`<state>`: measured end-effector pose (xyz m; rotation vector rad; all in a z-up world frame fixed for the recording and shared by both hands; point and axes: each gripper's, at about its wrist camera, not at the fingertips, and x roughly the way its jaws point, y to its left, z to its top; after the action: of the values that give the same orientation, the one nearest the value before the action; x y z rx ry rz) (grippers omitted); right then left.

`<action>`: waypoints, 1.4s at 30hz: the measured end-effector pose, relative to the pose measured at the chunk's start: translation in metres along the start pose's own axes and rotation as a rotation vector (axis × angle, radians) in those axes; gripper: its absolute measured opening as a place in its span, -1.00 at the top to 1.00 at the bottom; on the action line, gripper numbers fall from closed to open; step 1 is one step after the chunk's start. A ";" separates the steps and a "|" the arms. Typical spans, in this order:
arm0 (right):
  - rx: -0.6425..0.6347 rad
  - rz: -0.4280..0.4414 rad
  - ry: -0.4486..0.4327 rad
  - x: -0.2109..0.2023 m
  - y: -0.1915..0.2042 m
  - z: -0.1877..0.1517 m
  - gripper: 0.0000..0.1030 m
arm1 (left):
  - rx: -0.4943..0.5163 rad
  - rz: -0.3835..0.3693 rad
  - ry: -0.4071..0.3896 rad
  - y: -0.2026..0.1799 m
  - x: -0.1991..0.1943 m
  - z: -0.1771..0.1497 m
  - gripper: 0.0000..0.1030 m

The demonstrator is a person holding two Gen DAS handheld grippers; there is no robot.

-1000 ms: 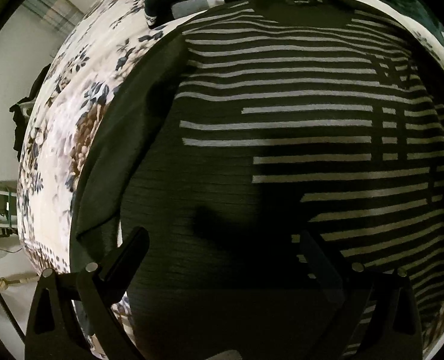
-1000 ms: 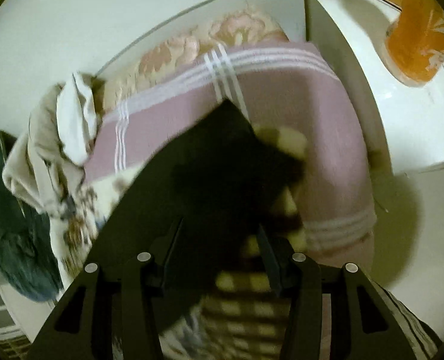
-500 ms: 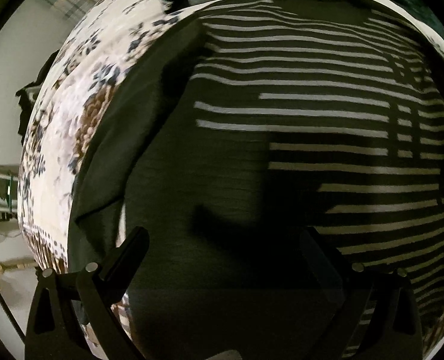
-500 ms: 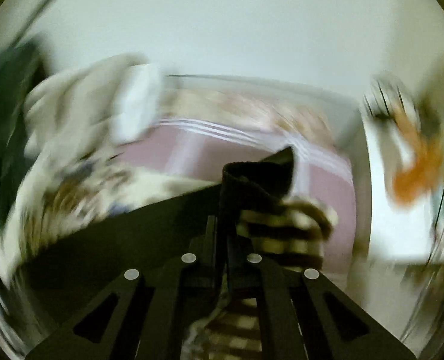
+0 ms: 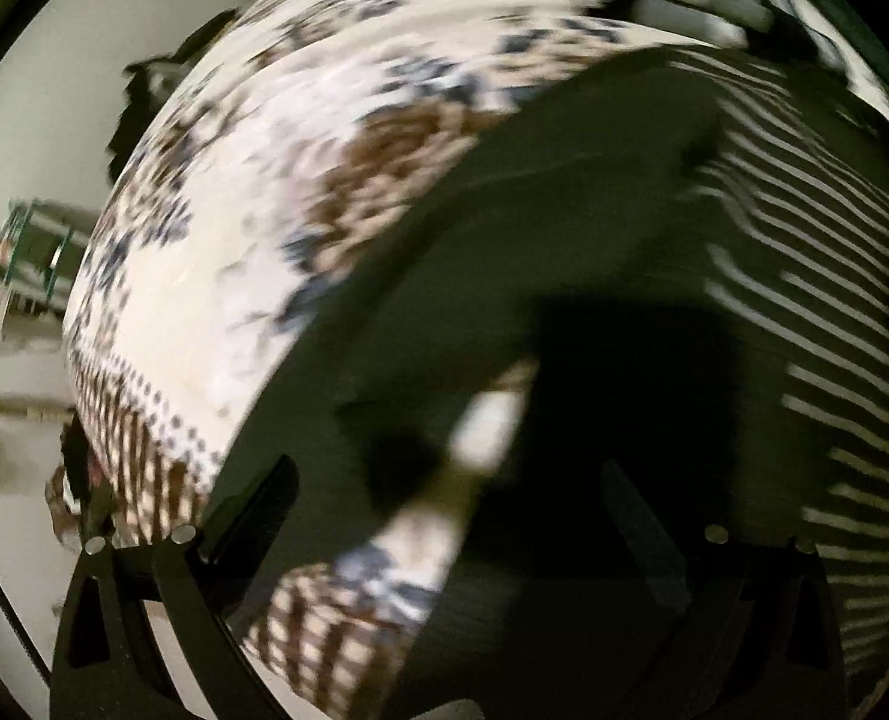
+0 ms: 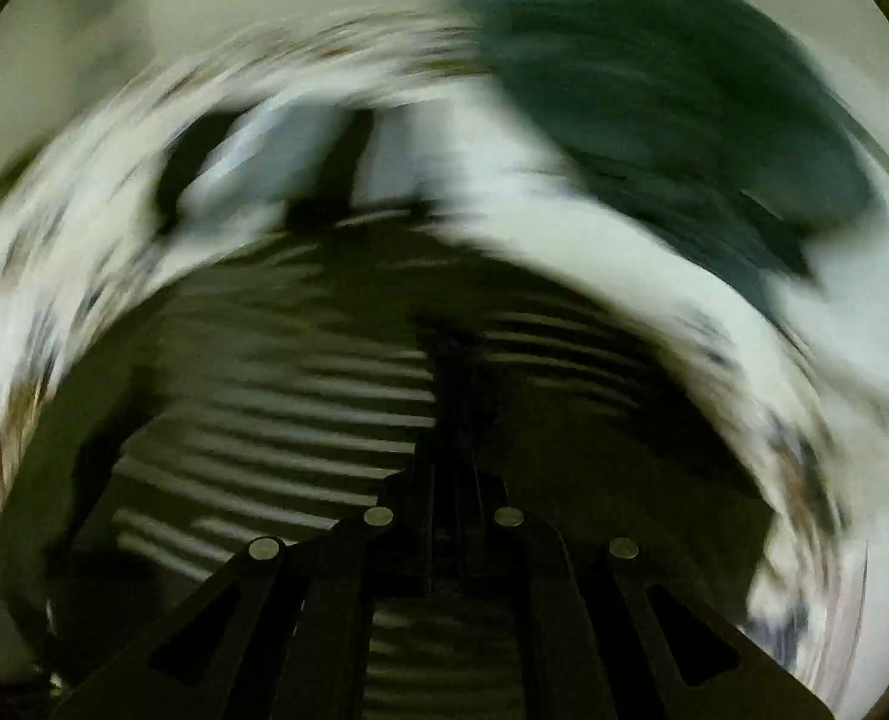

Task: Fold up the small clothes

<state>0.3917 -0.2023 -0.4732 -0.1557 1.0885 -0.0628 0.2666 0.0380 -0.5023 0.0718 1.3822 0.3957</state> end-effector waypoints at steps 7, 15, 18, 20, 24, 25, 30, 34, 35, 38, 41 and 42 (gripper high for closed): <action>-0.323 -0.005 0.057 0.039 0.152 -0.008 0.92 | -0.118 0.039 0.034 0.070 0.021 -0.007 -1.00; -0.391 0.042 0.166 0.042 0.182 -0.017 0.90 | -0.208 0.046 0.086 0.137 0.041 -0.023 -1.00; -0.259 0.187 0.279 0.042 0.153 -0.011 0.66 | -0.257 -0.024 0.110 0.165 0.043 -0.032 -1.00; -0.149 0.251 0.298 0.032 0.128 -0.015 -0.11 | -0.289 -0.096 0.118 0.184 0.044 -0.042 -1.00; 0.038 0.288 0.326 0.010 0.075 -0.041 -0.14 | -0.328 -0.210 0.128 0.214 0.050 -0.069 -1.00; 0.070 0.287 0.340 0.009 0.066 -0.047 -0.14 | -0.331 -0.223 0.138 0.215 0.053 -0.073 -1.00; 0.195 0.253 0.428 0.019 0.033 -0.083 -0.14 | -0.300 -0.270 0.207 0.205 0.089 -0.087 -0.96; 0.218 0.235 0.457 0.025 0.031 -0.101 -0.14 | -0.266 -0.336 0.207 0.192 0.098 -0.081 0.68; 0.216 0.232 0.457 0.024 0.032 -0.104 -0.14 | -0.268 -0.335 0.196 0.192 0.095 -0.079 0.91; 0.191 0.224 0.434 0.019 0.035 -0.106 -0.14 | -0.328 -0.346 0.145 0.212 0.082 -0.064 0.91; 0.185 0.226 0.413 0.012 0.034 -0.105 -0.14 | -0.405 -0.333 0.057 0.248 0.066 -0.039 0.91; 0.189 0.229 0.410 0.011 0.033 -0.105 -0.14 | -0.412 -0.328 0.036 0.255 0.063 -0.032 0.91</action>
<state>0.3028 -0.1811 -0.5356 0.1600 1.4954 0.0091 0.1848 0.2901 -0.4971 -0.4959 1.2950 0.3990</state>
